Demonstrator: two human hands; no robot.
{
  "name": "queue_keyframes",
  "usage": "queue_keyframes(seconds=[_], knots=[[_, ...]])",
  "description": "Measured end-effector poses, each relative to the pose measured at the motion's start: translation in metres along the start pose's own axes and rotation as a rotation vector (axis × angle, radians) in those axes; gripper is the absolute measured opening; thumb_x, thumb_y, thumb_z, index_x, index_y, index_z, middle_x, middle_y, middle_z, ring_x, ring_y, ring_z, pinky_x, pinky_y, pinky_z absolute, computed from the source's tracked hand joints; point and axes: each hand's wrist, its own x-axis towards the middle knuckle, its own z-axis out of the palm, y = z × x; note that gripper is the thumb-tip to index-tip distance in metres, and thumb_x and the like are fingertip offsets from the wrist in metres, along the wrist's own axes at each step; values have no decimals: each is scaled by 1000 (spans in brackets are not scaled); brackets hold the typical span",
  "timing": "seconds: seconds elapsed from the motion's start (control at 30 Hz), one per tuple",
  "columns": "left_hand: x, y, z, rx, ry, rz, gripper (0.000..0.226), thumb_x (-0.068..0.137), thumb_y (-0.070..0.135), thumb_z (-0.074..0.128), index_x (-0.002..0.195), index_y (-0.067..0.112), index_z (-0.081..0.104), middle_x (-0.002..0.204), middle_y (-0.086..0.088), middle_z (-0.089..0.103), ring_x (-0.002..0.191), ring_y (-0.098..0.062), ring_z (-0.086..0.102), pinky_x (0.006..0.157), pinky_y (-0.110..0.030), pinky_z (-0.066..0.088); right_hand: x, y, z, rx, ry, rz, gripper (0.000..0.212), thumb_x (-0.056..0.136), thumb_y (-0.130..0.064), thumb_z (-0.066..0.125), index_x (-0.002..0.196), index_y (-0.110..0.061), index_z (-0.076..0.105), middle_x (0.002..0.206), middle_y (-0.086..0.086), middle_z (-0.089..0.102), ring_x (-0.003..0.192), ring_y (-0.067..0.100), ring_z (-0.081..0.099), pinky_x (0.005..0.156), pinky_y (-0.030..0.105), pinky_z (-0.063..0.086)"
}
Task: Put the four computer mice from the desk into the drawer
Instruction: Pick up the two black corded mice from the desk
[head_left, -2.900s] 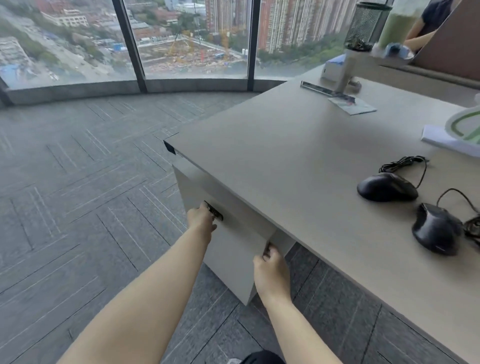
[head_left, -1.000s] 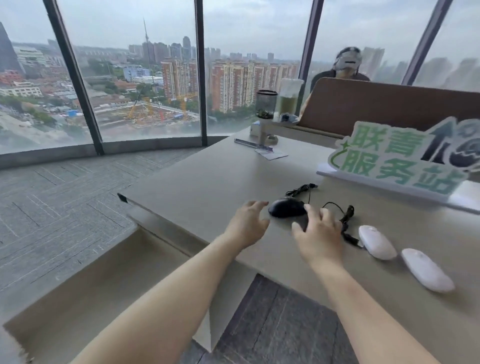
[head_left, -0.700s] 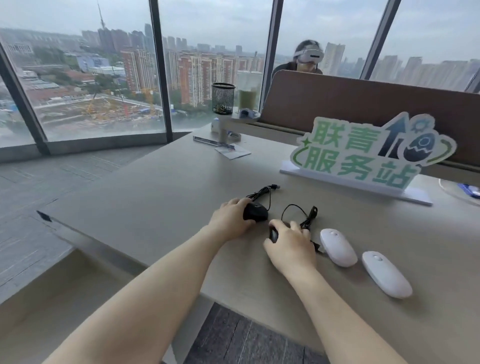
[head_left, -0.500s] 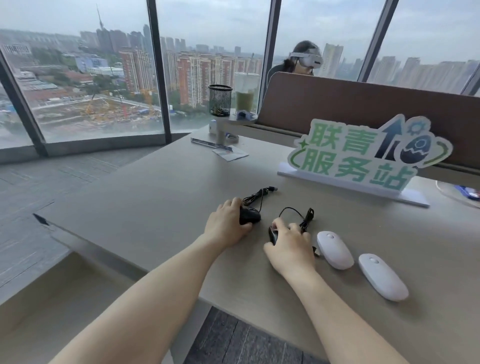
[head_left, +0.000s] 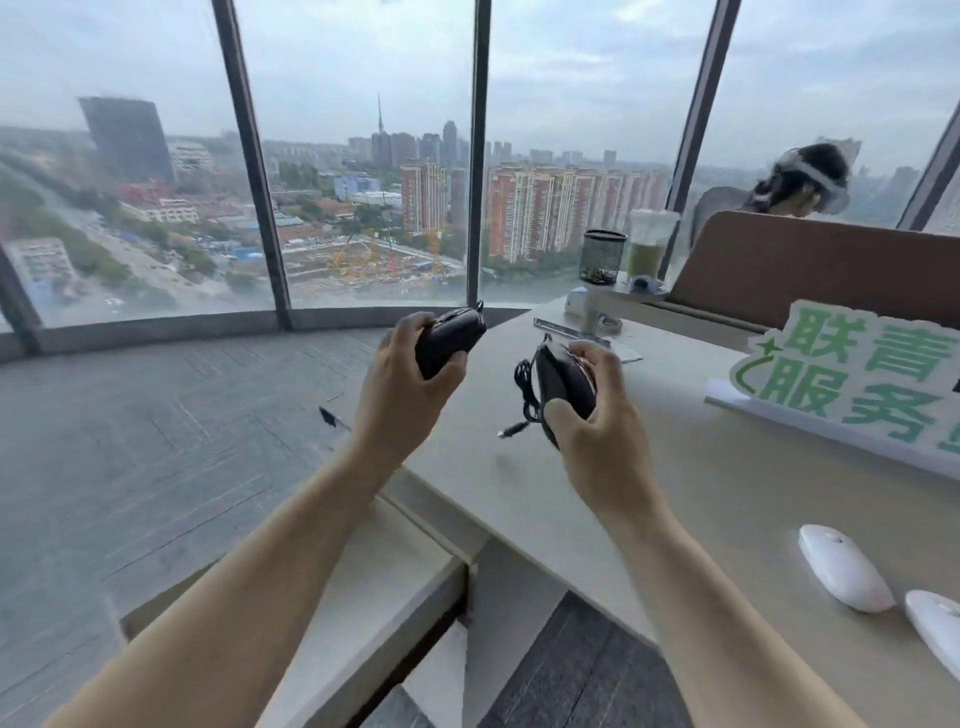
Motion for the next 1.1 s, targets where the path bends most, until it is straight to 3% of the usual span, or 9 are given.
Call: queue_keyframes(seconds=[0.17, 0.37, 0.57, 0.77, 0.93, 1.1], knots=[[-23, -59, -52, 92, 8, -149, 49, 85, 31, 63, 129, 14, 50, 119, -9, 55, 97, -17, 48, 82, -28, 35, -22, -11, 71, 67, -127, 8, 49, 72, -27, 51, 119, -41, 48, 116, -3, 61, 107, 24, 56, 92, 45, 50], [-72, -158, -54, 172, -84, -457, 52, 86, 29, 61, 132, 9, 47, 129, -15, 54, 118, -30, 50, 96, -35, 39, -51, 25, 151, 58, -358, 112, 52, 74, -26, 51, 125, -37, 47, 124, -4, 59, 116, 23, 52, 102, 45, 43], [-125, -251, -16, 319, -292, -830, 64, 89, 31, 54, 146, 10, 30, 142, -21, 38, 126, -42, 43, 105, -43, 36, -71, 103, 222, -221, -597, 350, 55, 81, -22, 55, 135, -25, 45, 128, 6, 57, 120, 27, 45, 104, 41, 40], [-148, -296, 10, 495, -435, -871, 64, 90, 36, 56, 144, 15, 28, 137, -16, 38, 122, -39, 46, 96, -43, 43, -78, 158, 278, -624, -870, 426, 63, 88, -21, 46, 147, -24, 25, 146, 17, 37, 134, 37, 29, 109, 43, 33], [-155, -314, 15, 595, -500, -832, 67, 87, 40, 59, 144, 17, 32, 135, -12, 43, 125, -34, 46, 94, -42, 45, -86, 178, 304, -769, -937, 376, 56, 89, -12, 50, 140, -23, 31, 145, 18, 34, 129, 37, 34, 103, 42, 43], [-139, -296, 6, 447, -306, -786, 50, 95, 38, 46, 139, 14, 44, 137, -13, 47, 124, -35, 45, 101, -39, 39, -81, 165, 290, -690, -833, 304, 47, 93, -13, 48, 137, -22, 37, 141, 13, 40, 126, 34, 41, 97, 42, 45]])
